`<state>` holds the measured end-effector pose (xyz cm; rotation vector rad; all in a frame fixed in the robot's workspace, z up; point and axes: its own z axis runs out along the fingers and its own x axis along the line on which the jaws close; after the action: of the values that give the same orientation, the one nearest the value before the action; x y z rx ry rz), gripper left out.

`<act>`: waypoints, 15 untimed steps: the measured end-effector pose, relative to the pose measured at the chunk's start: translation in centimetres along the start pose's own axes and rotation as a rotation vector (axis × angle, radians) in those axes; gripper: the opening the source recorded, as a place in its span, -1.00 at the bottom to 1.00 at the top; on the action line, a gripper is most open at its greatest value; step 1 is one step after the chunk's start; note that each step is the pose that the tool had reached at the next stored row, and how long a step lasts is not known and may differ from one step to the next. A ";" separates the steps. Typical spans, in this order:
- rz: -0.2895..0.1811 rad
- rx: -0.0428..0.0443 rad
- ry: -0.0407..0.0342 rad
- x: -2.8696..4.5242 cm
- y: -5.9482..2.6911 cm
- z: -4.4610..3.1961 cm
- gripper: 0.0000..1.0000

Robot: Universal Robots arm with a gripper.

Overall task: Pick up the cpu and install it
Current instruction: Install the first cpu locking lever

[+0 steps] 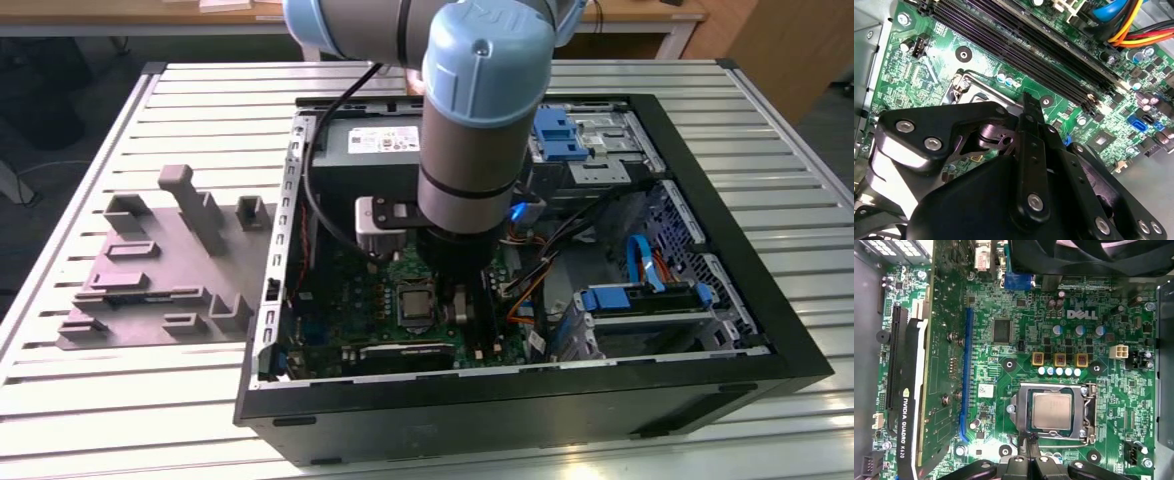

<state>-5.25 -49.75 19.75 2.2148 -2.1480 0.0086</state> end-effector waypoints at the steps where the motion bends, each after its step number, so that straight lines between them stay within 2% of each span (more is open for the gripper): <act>1: 0.000 0.0000 0.0001 0.00 0.00 0.06 -0.79; 15: -0.001 0.0007 0.0002 -0.01 -0.01 0.37 -0.79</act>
<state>-5.25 -49.75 19.38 2.2157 -2.1476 0.0095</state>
